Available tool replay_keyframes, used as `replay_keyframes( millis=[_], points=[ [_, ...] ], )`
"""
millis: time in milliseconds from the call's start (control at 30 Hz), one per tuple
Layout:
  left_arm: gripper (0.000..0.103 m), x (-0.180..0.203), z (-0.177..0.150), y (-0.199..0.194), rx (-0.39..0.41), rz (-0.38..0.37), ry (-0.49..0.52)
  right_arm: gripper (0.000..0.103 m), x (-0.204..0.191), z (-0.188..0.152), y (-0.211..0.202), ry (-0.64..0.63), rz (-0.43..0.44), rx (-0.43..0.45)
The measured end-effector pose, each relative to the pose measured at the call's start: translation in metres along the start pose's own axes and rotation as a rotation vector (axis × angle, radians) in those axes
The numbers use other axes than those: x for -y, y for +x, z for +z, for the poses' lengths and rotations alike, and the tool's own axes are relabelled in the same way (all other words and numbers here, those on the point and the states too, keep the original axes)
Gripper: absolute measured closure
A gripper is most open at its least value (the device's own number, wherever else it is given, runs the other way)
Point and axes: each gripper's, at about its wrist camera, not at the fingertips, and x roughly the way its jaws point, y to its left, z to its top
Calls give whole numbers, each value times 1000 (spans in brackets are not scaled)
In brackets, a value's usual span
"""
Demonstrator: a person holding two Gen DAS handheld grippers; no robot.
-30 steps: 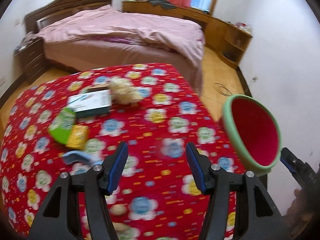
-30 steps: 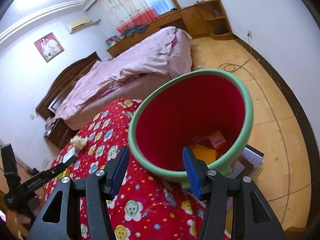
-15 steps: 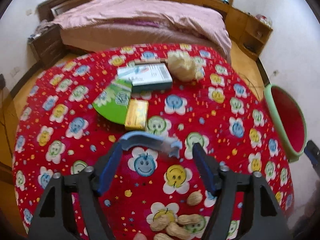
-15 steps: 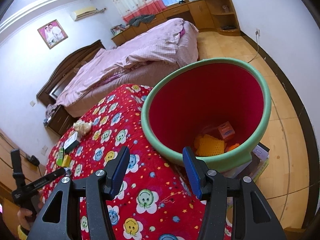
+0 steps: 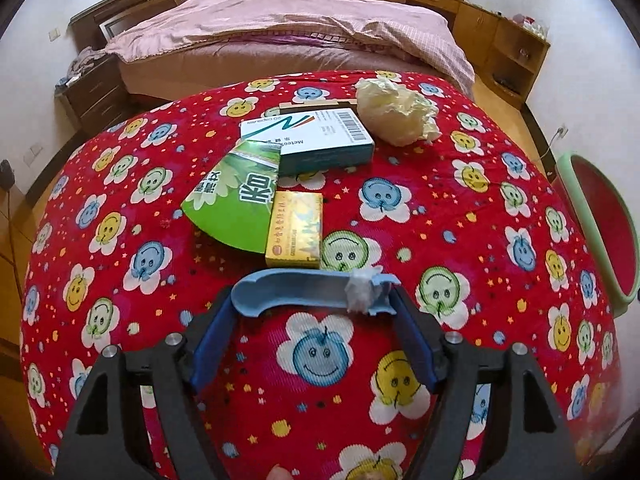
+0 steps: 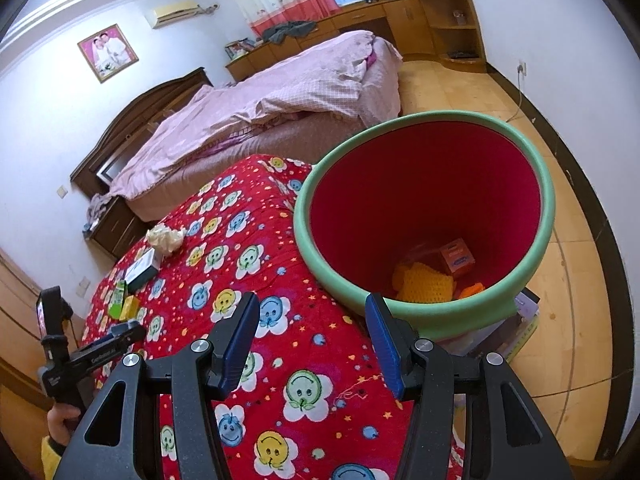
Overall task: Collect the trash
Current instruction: 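Hold the blue piece in the left tool while the right tool grasps the small yellow box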
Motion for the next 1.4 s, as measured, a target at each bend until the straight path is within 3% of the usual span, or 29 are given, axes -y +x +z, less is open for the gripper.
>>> replay_keyframes(
  millis=[400,633,867,1233,1400],
  points=[
    [28,-4,4,2,33,9,-42,47,-9,-2,10,-25,7,-35],
    [29,-25,-3,-15,56,13,-93,47,-34,3,15,-93,28,-45],
    [29,-74,2,-37,105,85,-193,47,-80,4,33,-196,76,-87],
    [29,-132,5,-38,191,168,-288,47,-168,-12,78,-352,114,-171],
    [29,-144,-1,-31,221,157,-327,47,-206,-24,101,-452,91,-205]
  ],
)
